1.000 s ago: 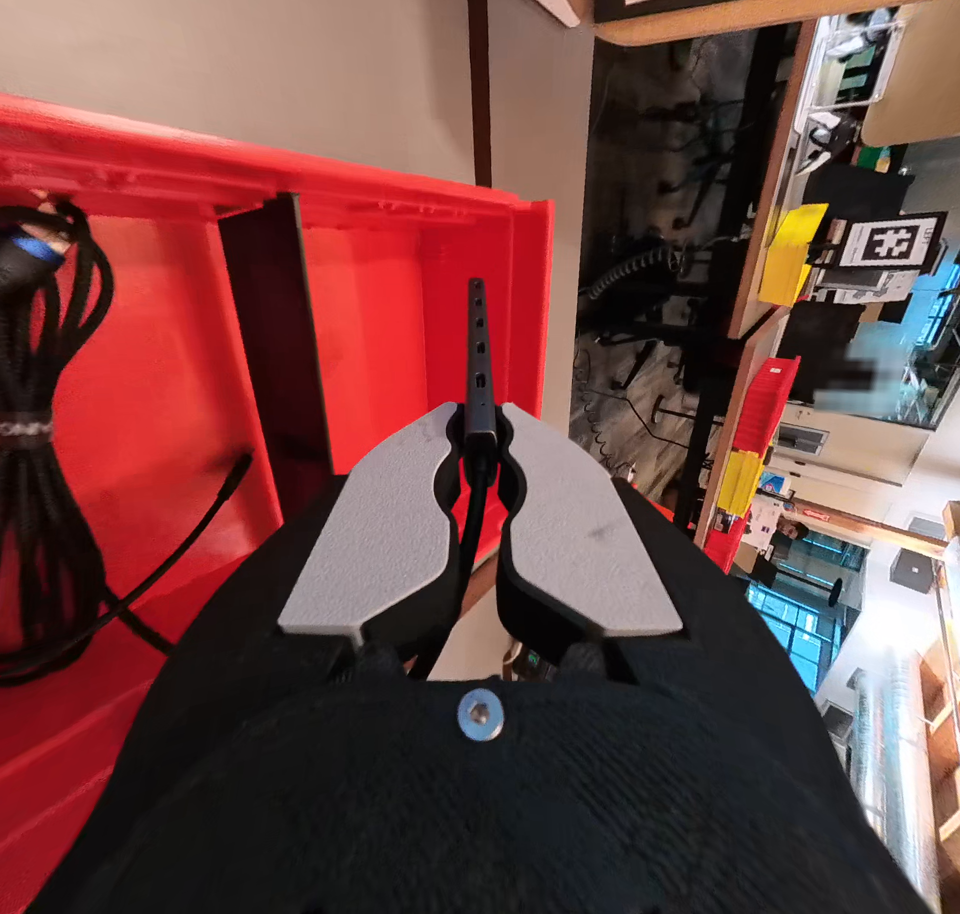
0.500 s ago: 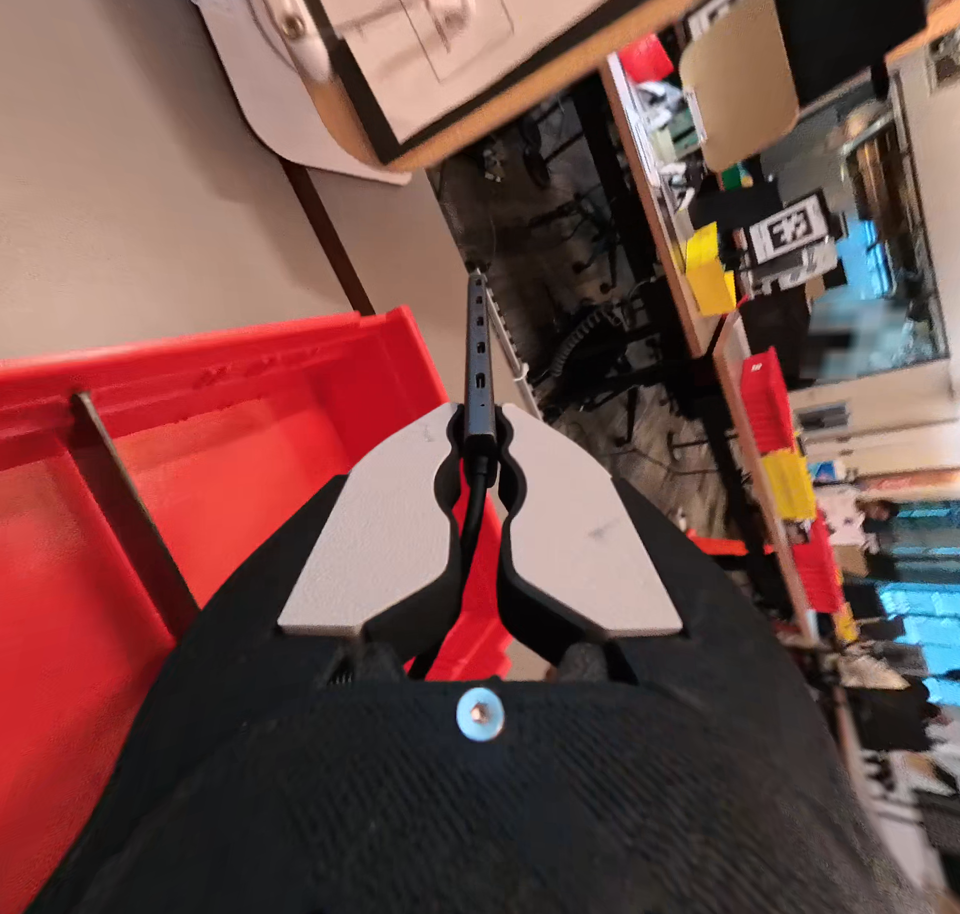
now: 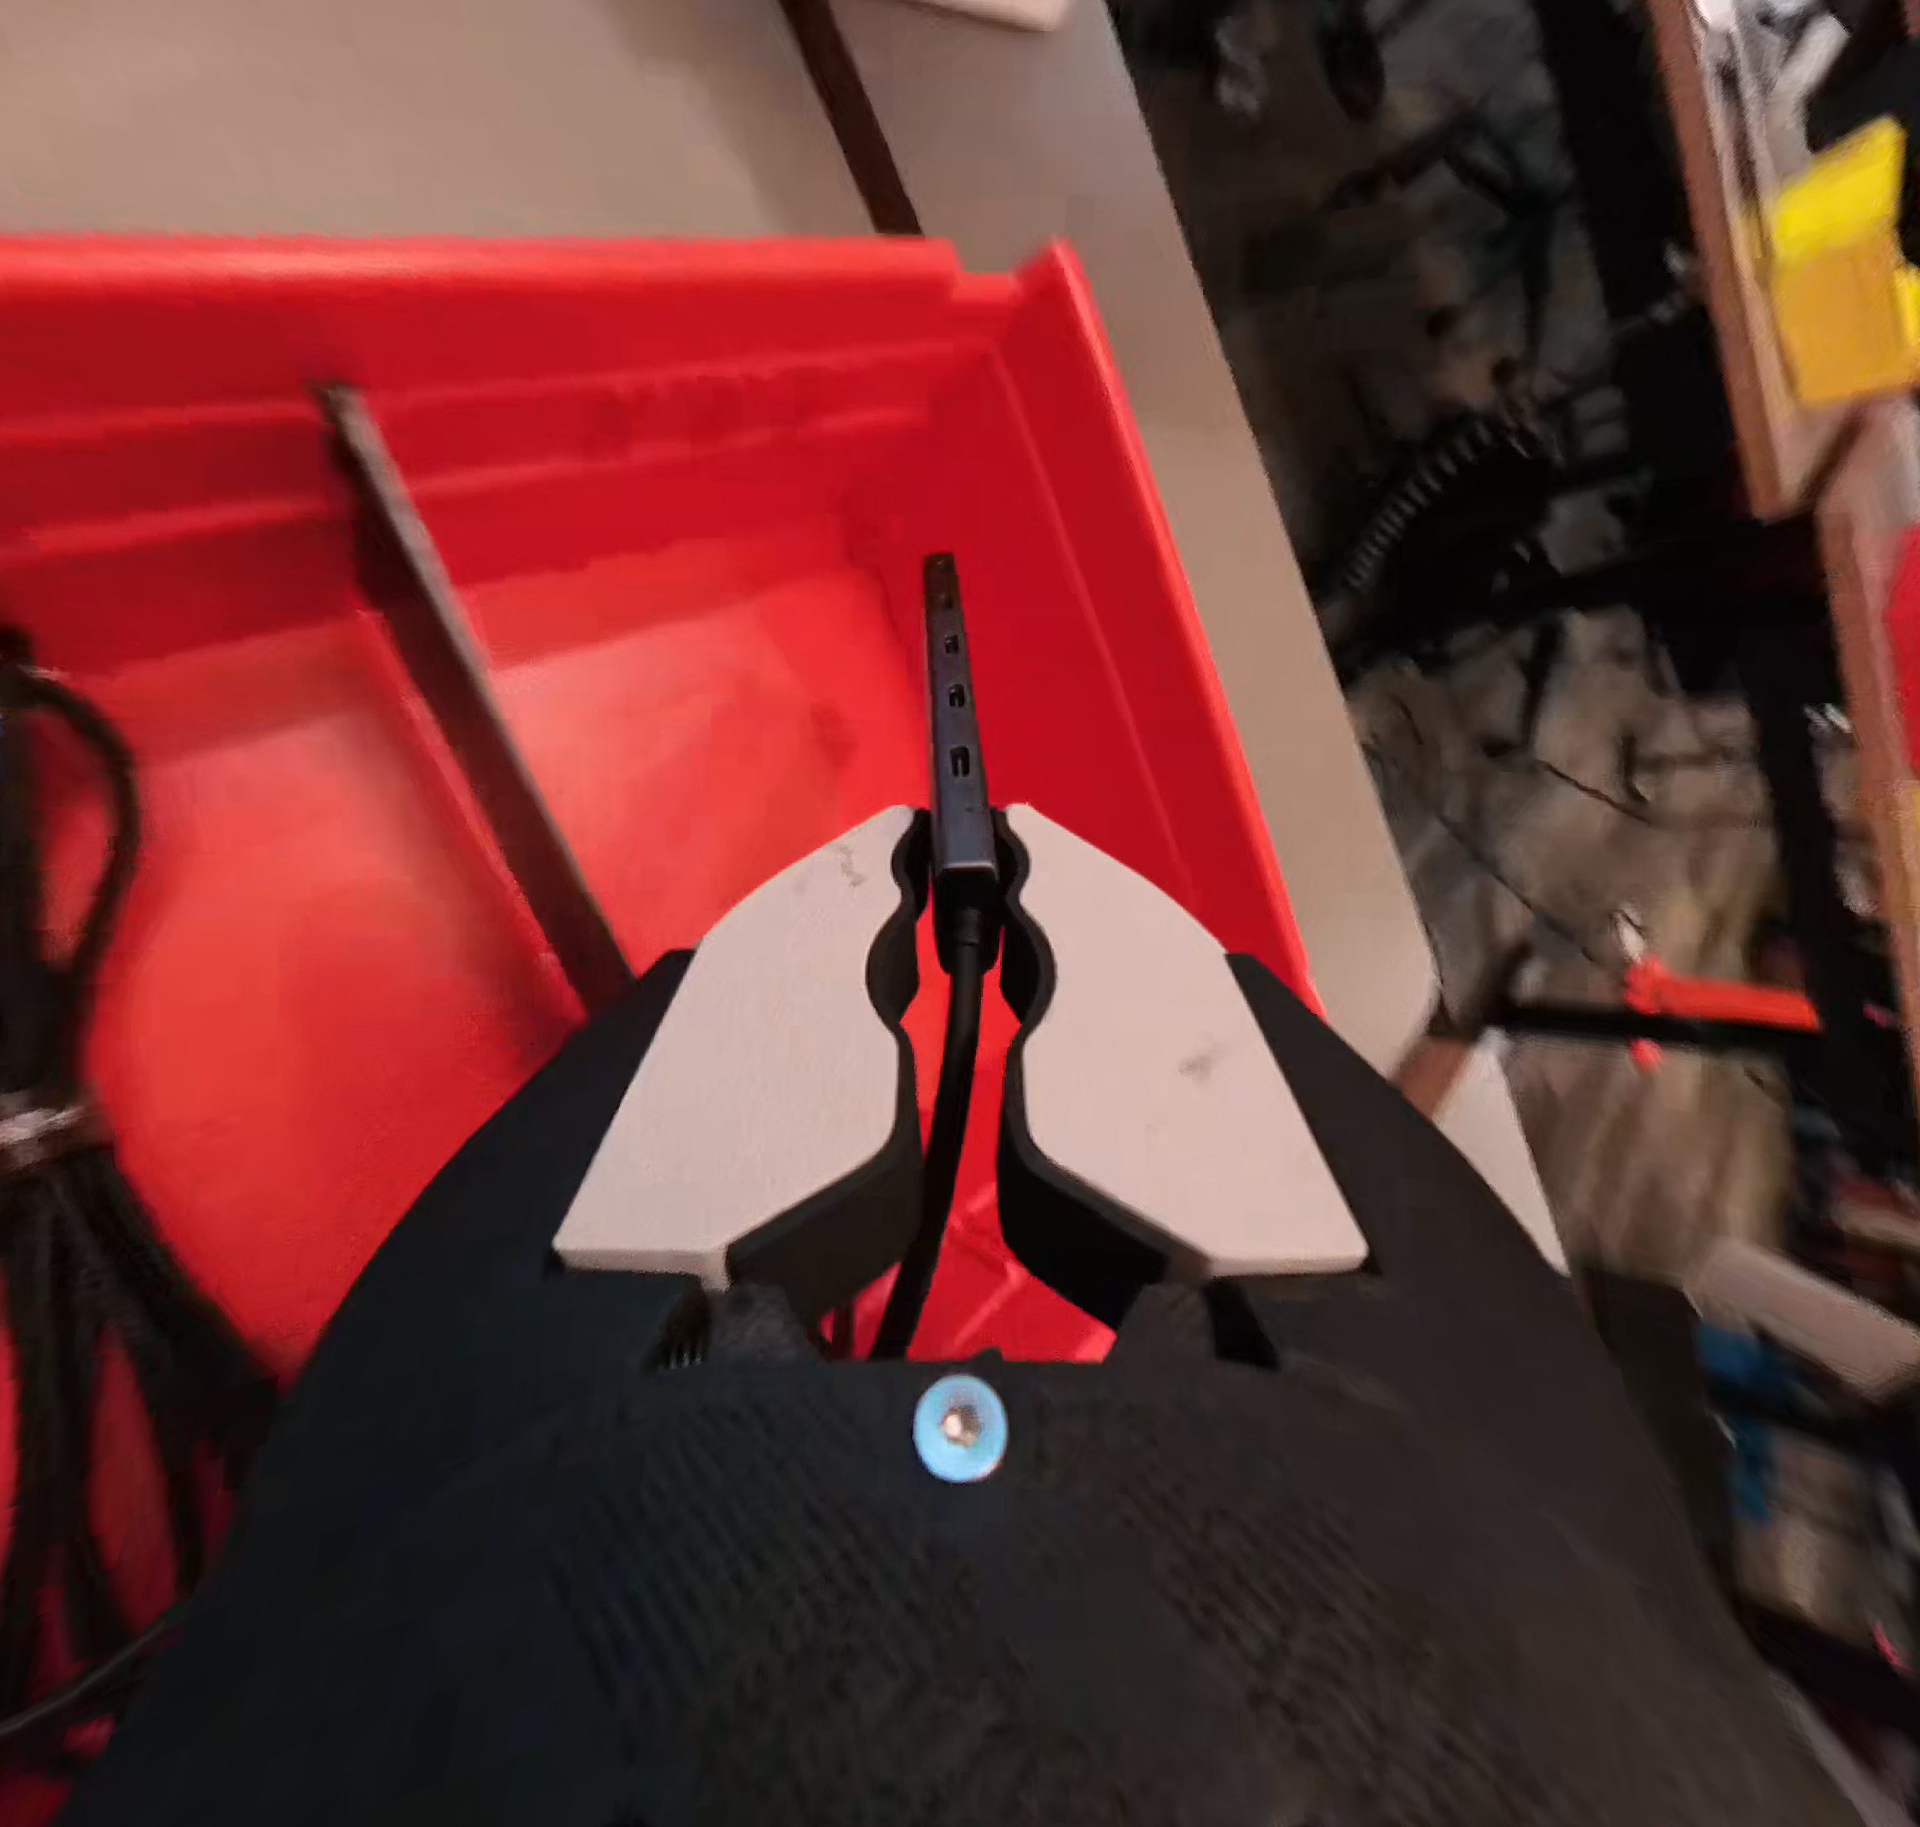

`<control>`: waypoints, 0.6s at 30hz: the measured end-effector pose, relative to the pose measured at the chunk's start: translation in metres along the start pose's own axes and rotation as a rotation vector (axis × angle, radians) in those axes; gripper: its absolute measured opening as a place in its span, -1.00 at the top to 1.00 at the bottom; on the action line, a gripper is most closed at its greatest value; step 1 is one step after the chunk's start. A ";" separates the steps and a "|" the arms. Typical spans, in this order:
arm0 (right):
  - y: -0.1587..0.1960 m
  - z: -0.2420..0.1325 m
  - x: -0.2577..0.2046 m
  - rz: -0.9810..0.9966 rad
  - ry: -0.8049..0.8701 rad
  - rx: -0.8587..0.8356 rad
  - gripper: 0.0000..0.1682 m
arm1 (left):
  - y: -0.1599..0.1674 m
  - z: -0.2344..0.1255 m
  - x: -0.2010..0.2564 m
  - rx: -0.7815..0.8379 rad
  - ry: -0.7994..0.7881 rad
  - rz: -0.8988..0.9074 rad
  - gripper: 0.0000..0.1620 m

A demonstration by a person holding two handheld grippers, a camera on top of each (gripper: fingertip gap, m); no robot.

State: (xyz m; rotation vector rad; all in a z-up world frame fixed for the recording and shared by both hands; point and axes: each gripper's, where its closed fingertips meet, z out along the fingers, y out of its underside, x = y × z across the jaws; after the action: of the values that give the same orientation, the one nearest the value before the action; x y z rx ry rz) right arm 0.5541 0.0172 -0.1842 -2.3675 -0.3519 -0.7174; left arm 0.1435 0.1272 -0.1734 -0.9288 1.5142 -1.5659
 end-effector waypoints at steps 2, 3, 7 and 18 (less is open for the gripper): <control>0.003 0.000 0.009 0.042 0.037 -0.023 0.55 | 0.001 0.000 0.001 -0.010 0.000 0.010 0.52; -0.001 -0.003 0.012 0.058 0.043 -0.011 0.56 | 0.001 0.001 0.001 -0.015 -0.001 0.016 0.52; -0.023 -0.031 0.040 0.136 0.160 0.086 0.59 | 0.000 0.000 0.000 -0.011 -0.004 0.015 0.52; -0.151 -0.119 -0.168 0.204 -0.003 0.504 0.66 | -0.022 -0.017 -0.019 -0.039 -0.120 0.018 0.39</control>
State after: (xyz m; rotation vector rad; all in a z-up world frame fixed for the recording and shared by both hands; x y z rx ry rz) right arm 0.3061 0.0454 -0.1287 -1.8919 -0.2517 -0.4629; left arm 0.1366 0.1523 -0.1522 -1.0097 1.4691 -1.4468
